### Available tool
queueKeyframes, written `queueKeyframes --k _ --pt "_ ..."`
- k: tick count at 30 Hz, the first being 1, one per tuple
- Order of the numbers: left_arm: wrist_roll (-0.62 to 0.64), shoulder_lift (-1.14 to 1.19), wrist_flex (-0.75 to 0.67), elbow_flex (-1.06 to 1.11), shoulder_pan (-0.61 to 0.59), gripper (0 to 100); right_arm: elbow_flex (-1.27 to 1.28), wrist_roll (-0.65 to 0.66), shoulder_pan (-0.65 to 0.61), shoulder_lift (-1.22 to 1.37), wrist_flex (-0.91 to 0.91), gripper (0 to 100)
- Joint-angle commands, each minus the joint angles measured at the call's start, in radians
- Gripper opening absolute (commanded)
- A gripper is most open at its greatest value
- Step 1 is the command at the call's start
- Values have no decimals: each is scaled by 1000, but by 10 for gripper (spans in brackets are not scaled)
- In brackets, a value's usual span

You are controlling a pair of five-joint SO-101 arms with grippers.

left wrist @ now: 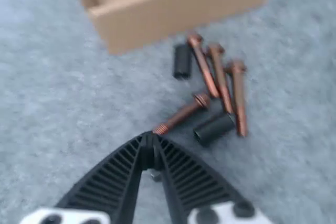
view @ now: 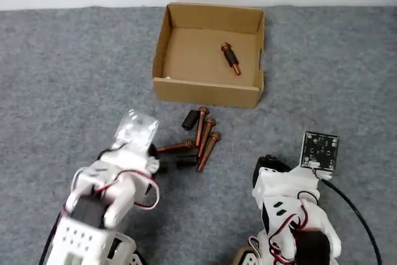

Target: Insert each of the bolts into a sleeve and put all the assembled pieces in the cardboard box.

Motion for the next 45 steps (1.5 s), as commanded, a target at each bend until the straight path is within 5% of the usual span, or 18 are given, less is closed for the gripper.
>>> queueKeyframes --k 1,4,11,25,45 --pt "-6 221 -61 -108 41 5 2 -2 5 13 -27 8" --pt "-28 388 -143 -170 40 5 3 -2 5 13 -28 8" --pt "-377 753 -219 -321 46 5 3 -2 8 13 -28 8" --pt "-454 1261 110 -834 6 160 3 -2 13 13 -28 8" --pt "-479 1651 183 -1125 5 159 3 -2 13 13 -28 8"
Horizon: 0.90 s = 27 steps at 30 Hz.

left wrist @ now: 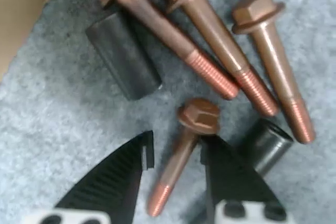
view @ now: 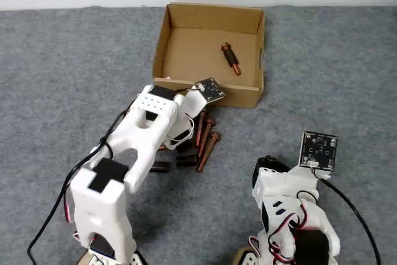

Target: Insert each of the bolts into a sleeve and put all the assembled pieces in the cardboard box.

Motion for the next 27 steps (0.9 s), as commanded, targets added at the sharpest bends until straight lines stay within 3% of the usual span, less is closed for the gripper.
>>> queueKeyframes --k 1,4,7,14,20,27 --pt "-8 28 77 -99 0 158 -8 -2 13 13 -28 8" --pt "-8 72 109 -139 2 118 -8 -2 13 13 -28 8" --pt "-8 97 114 -162 2 2 -8 -2 13 13 -28 8" --pt "-5 71 269 -262 -3 4 -8 -2 13 5 -28 8" --pt "94 -196 324 -236 -5 4 -8 -2 13 4 -28 8" --pt "153 -517 318 -36 -12 4 -8 -2 10 4 -28 8"
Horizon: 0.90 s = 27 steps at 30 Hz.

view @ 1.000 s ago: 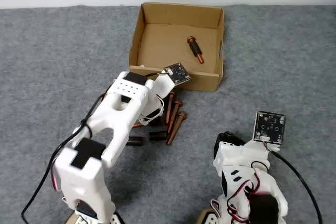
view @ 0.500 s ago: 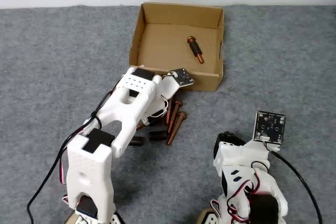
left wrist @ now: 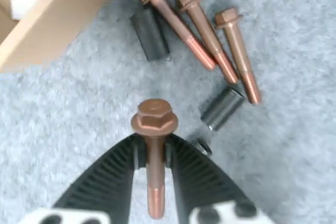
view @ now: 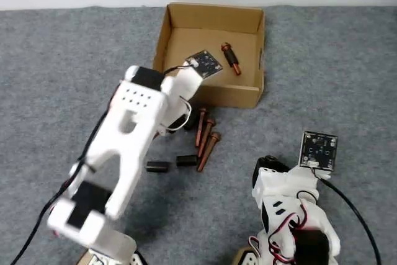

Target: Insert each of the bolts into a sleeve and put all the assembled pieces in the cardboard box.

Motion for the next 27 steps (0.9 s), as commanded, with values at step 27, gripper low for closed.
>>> queueKeyframes --k 27 --pt "488 -1266 -278 803 -49 6 -11 -2 -291 4 -50 8"
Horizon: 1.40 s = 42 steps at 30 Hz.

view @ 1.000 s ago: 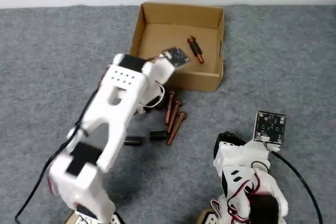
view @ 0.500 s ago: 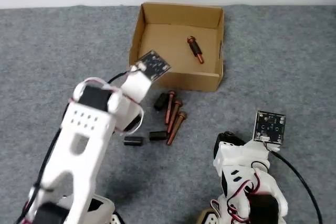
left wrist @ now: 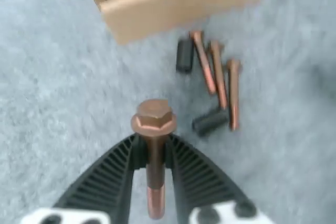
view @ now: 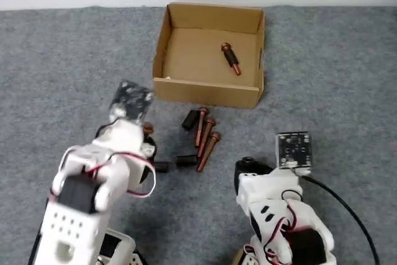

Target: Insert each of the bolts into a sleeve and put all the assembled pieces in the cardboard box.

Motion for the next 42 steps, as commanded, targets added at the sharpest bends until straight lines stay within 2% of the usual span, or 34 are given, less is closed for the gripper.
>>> queueKeyframes --k 1,5,9,12,19,23,28,37,42 --pt "97 -175 -100 67 -9 6 -11 -2 -45 4 -27 8" --pt "184 -385 -229 219 -8 5 -12 0 -73 4 -28 8" --pt "241 -624 -348 372 0 5 -14 61 -177 7 -39 8" --pt "278 -766 -381 467 0 5 -9 110 -225 5 -67 8" --pt "420 -720 -384 440 6 5 31 242 -394 8 -183 8" --pt "511 -720 -382 417 89 5 64 269 -464 13 -271 8" --pt "640 -720 -384 383 209 5 74 331 -479 13 -320 8" --pt "643 -720 -384 383 241 5 57 379 -479 4 -320 8" --pt "644 -718 -384 384 244 5 34 408 -479 15 -381 8"
